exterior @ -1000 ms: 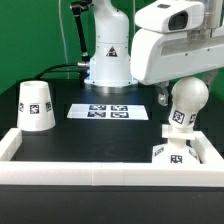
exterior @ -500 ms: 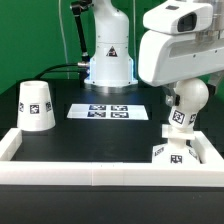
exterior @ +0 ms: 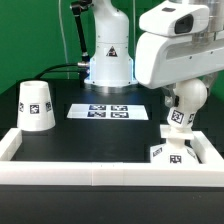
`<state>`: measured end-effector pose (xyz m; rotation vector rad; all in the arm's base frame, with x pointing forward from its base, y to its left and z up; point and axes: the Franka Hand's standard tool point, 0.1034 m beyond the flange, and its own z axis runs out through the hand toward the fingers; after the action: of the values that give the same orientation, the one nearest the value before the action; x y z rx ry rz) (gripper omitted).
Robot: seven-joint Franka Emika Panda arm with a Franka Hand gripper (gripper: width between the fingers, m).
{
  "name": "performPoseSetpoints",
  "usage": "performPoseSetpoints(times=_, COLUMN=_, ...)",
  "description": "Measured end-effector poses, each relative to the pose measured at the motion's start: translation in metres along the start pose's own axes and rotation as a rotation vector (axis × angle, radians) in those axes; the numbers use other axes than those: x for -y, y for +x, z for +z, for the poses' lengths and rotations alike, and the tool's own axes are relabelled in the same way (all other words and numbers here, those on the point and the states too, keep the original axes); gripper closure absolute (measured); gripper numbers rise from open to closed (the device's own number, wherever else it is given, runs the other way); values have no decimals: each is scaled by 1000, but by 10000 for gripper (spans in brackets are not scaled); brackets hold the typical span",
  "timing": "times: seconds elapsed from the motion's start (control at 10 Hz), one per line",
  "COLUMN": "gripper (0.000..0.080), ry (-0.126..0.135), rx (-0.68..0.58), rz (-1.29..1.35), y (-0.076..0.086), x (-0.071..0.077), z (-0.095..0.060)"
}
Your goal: Assemble lamp
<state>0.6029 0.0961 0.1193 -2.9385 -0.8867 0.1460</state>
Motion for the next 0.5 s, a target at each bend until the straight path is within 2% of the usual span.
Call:
performPoseSetpoints(times=0.1, gripper=222, ry=9, rx=-5, rz=6, y=-2, x=-5, z=0)
performPoseSetpoints(times=0.5, gripper=222, ry=8, rx=-4, rz=75, y=-2, x=-3, z=0)
